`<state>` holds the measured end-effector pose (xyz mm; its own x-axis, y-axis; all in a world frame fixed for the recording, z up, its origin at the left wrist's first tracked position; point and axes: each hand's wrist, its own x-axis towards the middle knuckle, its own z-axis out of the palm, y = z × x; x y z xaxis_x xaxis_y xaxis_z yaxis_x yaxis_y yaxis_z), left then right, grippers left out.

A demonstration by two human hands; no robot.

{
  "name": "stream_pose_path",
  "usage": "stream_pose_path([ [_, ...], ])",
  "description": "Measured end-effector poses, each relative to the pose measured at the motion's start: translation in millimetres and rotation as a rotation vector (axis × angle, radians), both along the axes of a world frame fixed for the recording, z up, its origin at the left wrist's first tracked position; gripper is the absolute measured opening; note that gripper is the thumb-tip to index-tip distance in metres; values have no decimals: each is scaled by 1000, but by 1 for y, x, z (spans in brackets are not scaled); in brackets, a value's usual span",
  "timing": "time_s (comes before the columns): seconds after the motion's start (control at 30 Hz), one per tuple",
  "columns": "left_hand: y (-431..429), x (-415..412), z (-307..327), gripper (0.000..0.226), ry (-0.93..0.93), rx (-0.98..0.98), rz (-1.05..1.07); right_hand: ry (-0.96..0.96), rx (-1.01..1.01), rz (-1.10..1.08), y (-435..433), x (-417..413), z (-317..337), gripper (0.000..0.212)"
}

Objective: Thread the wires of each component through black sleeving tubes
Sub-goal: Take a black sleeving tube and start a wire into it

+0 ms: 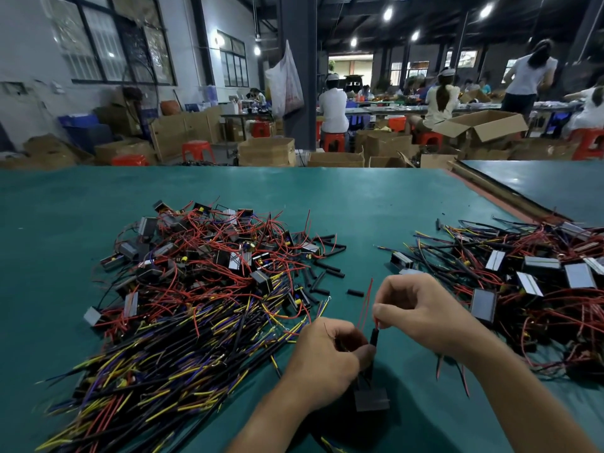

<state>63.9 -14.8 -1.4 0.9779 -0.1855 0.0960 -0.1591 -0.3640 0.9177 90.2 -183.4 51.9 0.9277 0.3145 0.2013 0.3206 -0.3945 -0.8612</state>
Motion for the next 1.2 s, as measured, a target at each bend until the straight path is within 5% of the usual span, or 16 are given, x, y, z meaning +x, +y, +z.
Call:
stream_pose_path([
  [0.63, 0, -3, -6, 12, -44, -30, -70, 60, 35, -31, -10, 1, 2, 17],
  [0.9, 9, -1, 7, 24, 106, -187, -91, -53, -156, -183, -15, 8, -9, 24],
  [1.2, 10, -2, 11, 12, 174, -270, -97, 12, -29, -154, -10, 10, -6, 33],
])
